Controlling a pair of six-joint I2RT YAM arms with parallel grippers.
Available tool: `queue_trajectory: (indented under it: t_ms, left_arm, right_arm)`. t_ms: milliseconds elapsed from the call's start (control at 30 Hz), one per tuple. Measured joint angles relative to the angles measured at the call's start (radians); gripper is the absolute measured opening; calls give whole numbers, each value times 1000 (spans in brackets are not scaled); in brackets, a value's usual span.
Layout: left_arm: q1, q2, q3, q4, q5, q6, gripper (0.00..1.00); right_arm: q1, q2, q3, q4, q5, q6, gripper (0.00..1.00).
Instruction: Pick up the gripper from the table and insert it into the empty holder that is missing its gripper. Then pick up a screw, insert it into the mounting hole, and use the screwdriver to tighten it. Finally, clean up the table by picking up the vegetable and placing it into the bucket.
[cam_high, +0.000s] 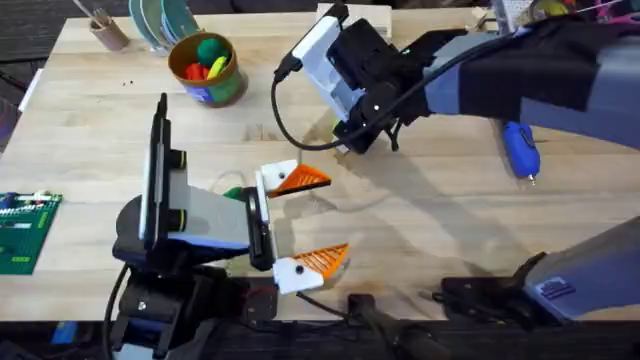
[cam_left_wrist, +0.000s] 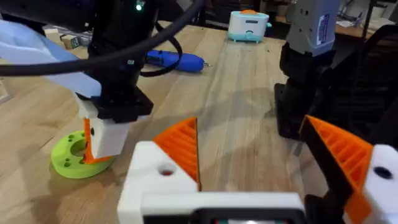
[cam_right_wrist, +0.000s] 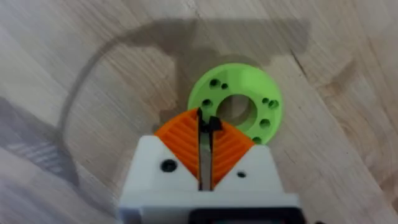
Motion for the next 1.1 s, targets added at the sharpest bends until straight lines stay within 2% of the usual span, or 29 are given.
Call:
queue_trajectory:
  t_ms: [67,100,600,967,1100]
  left_arm:
    - [0,0,0,0,0,0,992]
    - [0,0,0,0,0,0,993]
    - [0,0,0,0,0,0,993]
    - [0,0,0,0,0,0,993]
    - [0,0,0,0,0,0,993]
  right_arm:
    - [0,0,0,5,9,1,25]
    - [0,0,0,6,14,1,13]
    - [0,-21,0,-20,38,4,9]
    - [0,-188,0,-43,39,4,8]
    - [0,-226,11,-129,39,-1,8]
